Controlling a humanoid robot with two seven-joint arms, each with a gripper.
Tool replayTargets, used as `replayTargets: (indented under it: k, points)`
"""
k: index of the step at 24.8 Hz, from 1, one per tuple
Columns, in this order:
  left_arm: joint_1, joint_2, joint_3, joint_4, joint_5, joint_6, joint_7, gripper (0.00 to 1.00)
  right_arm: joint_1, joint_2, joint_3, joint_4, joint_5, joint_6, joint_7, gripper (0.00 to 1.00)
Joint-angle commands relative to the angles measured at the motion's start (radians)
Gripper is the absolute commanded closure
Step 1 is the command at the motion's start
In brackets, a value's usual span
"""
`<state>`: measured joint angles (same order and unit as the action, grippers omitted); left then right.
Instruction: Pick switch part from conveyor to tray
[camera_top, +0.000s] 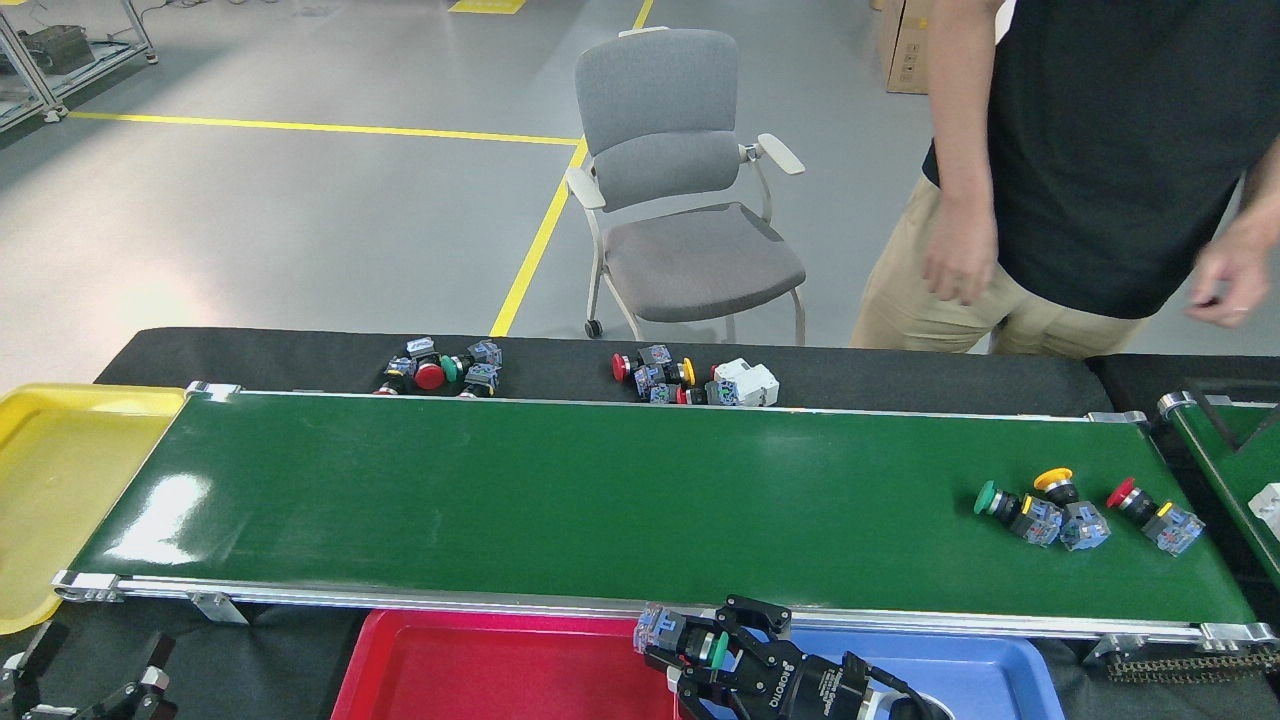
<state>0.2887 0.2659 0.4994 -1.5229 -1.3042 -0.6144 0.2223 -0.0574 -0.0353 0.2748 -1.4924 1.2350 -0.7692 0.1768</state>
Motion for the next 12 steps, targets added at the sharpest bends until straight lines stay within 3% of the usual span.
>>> replayTargets:
  k: [1,5,9,12]
  points:
    - [-0.005,0.015,0.001,-0.013,0.002,-0.002,0.008,0.00,-0.024,0.011,0.000,-0.008,0.000,-0.016,0.001,0.00]
    - [-0.005,0.013,0.001,-0.013,0.002,-0.002,0.008,0.00,-0.068,0.026,-0.017,-0.008,-0.008,-0.005,0.000,0.00]
    - [-0.005,0.013,0.001,-0.013,0.002,-0.002,0.008,0.00,-0.099,0.031,-0.167,-0.025,-0.011,0.329,-0.003,0.02]
    - [-0.005,0.012,0.002,-0.013,0.002,-0.002,0.008,0.00,-0.087,0.003,-0.223,-0.032,-0.011,0.594,-0.013,0.02]
